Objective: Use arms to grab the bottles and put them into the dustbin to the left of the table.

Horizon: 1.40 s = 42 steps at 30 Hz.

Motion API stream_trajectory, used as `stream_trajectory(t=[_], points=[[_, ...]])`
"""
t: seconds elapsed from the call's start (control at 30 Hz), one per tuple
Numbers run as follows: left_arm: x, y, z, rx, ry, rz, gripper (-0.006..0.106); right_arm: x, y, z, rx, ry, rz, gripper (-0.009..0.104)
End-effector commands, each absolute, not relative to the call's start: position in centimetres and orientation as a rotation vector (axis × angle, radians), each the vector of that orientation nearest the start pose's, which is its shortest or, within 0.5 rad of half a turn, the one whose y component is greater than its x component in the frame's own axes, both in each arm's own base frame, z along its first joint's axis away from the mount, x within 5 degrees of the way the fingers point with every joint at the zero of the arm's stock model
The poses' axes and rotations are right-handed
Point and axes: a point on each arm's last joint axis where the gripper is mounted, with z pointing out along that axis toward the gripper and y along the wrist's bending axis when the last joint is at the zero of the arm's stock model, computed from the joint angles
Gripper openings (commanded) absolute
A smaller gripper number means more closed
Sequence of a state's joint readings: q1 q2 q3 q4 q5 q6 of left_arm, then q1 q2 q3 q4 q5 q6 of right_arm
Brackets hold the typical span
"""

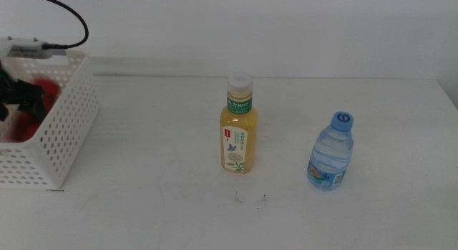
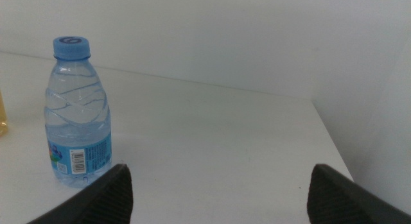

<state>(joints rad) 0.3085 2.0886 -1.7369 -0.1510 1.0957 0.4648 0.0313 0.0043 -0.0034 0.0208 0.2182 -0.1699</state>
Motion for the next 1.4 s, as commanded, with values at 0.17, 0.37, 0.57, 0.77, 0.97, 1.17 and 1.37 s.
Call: stream_trajectory(t=[0.17, 0.37, 0.57, 0.77, 0.97, 1.17, 1.37], points=[[40.8, 10.8, 28.3, 0.116, 2.753, -0.018, 0.094, 5.6, 0.2, 19.4, -0.164, 1.686, -0.102, 0.088], [35.4, 4.0, 35.8, 0.238, 2.456, -0.03, 0.094, 5.6, 0.2, 19.4, -0.164, 1.686, -0.102, 0.088], [26.5, -4.3, 35.6, 0.483, 2.09, -0.128, 0.094, 5.6, 0.2, 19.4, -0.164, 1.686, -0.102, 0.088], [17.8, -8.7, 31.5, 0.592, 1.939, -0.347, 0.094, 5.6, 0.2, 19.4, -0.164, 1.686, -0.102, 0.088], [12.6, -8.9, 28.4, 0.65, 1.799, -0.41, 0.094, 5.6, 0.2, 19.4, -0.164, 1.686, -0.102, 0.088], [11.4, -8.2, 24.3, 0.514, 1.76, -0.463, 0.094, 5.6, 0.2, 19.4, -0.164, 1.686, -0.102, 0.088], [11.0, -7.8, 22.6, 0.488, 1.748, -0.467, 0.094, 5.6, 0.2, 19.4, -0.164, 1.686, -0.102, 0.088]])
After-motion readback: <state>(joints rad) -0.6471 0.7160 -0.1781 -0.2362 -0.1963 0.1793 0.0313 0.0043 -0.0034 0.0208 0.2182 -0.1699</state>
